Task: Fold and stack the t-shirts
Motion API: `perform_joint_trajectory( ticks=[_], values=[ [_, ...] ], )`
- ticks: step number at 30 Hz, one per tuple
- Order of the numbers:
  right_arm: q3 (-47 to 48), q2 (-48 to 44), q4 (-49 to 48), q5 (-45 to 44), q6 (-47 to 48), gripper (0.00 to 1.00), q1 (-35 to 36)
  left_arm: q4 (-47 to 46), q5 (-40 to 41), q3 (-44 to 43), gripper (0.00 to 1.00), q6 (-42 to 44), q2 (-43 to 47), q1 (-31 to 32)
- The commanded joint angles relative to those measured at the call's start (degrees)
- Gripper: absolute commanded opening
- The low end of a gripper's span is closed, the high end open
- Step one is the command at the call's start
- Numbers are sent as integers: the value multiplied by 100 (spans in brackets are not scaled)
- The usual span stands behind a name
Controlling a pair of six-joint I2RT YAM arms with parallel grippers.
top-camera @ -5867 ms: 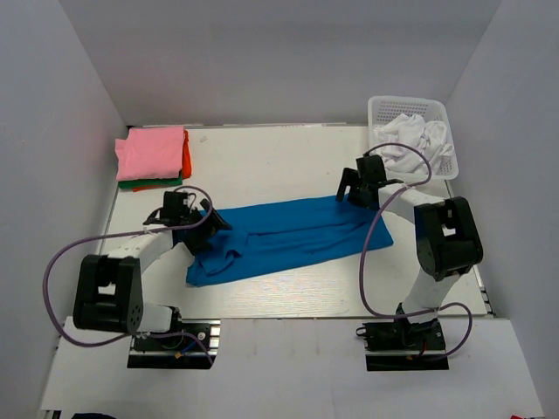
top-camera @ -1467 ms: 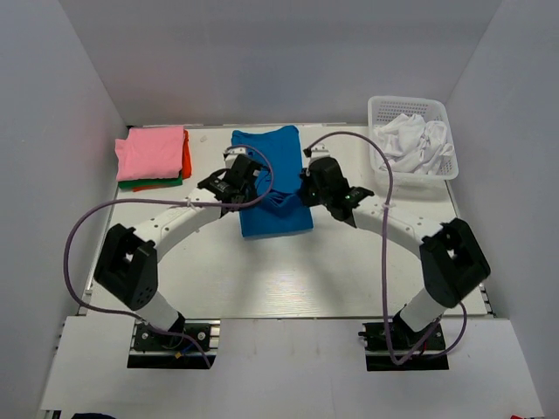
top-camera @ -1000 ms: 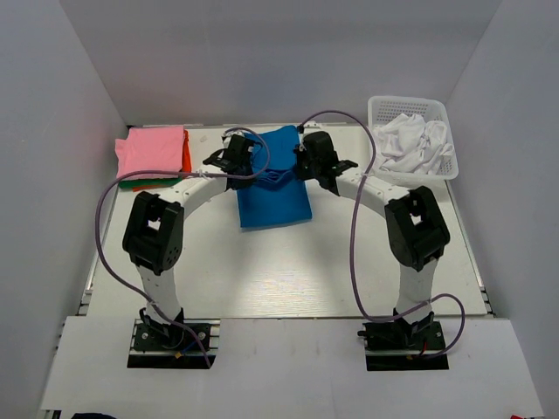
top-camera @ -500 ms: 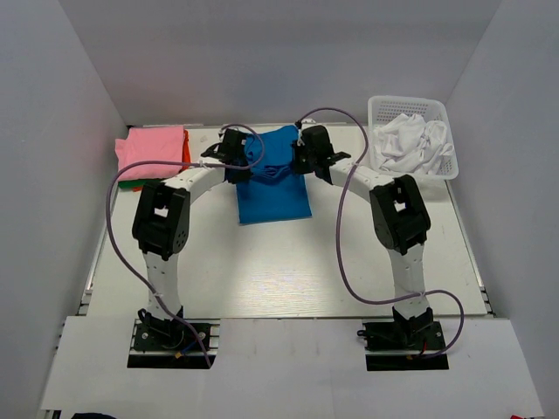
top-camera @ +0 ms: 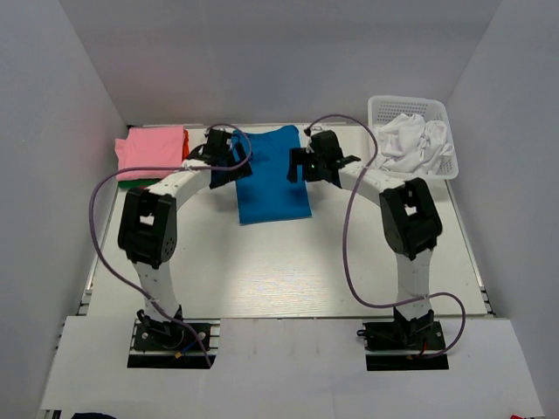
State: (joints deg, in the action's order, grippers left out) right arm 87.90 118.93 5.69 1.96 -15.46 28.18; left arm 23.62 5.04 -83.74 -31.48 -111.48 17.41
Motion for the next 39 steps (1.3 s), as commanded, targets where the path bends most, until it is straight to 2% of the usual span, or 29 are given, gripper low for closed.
perform_joint_trajectory(
  ticks=[1, 2, 5, 9, 10, 12, 13, 14, 16, 19, 20, 22, 25, 26, 27, 28, 30, 33, 39],
  values=[
    [-878, -923, -226, 182, -342, 90, 3, 11, -590, 787, 100, 2, 908, 210],
    [-1262, -1281, -244, 200, -387, 90, -6, -284, -1140, 1390, 100, 2, 1065, 210],
    [-1960, -1644, -209, 235, -694, 90, 12, -918, -1523, 2385, 100, -182, 1532, 263],
    [-2417, -1690, -359, 595, -888, 90, -6, -920, -1524, 2714, 92, -323, 1533, 315],
    [-2426, -1655, -332, 621, -923, 90, 3, -920, -1471, 2714, 81, -323, 1533, 316],
    [-2435, -1576, -411, 701, -958, 86, 3, -920, -1418, 2775, 71, -376, 1463, 316],
    [-2427, -1505, -402, 736, -985, 83, 20, -920, -1418, 2776, 60, -376, 1393, 316],
    [-2400, -1461, -385, 849, -1002, 77, -6, -920, -1418, 2776, 54, -376, 1340, 316],
    [-2382, -1356, -385, 903, -1046, 72, 12, -868, -1418, 2776, 43, -376, 1252, 368],
    [-2435, -1241, -420, 1016, -1142, 53, 12, -868, -1313, 2829, 29, -376, 1129, 368],
    [-2461, -1241, -429, 1017, -1134, 48, 3, -815, -1312, 2829, 29, -376, 1129, 368],
    [-2488, -1232, -394, 886, -1152, 48, 29, -815, -1312, 2829, 22, -376, 1058, 368],
    [-2523, -1188, -367, 929, -1169, 34, 12, -867, -1365, 2829, 1, -376, 997, 368],
    [-2523, -1145, -367, 938, -1135, 26, 3, -868, -1365, 2829, 0, -376, 997, 368],
    [-2523, -1153, -332, 929, -1160, 6, 12, -807, -1365, 2829, 0, -376, 997, 368],
    [-2532, -1345, -254, 955, -1143, 0, 29, -745, -1426, 2881, 0, -376, 1084, 368],
    [-2689, -1433, -200, 999, -1065, 0, 47, -683, -1497, 3091, 0, -376, 1329, 429],
    [-3057, -2083, 71, 1070, -889, 0, 55, -429, -1628, 3442, 0, -376, 2190, 500],
    [-3753, -4131, 915, 1499, -511, 0, 117, 336, -1935, 3935, 0, -481, 4358, 825]
  ],
)
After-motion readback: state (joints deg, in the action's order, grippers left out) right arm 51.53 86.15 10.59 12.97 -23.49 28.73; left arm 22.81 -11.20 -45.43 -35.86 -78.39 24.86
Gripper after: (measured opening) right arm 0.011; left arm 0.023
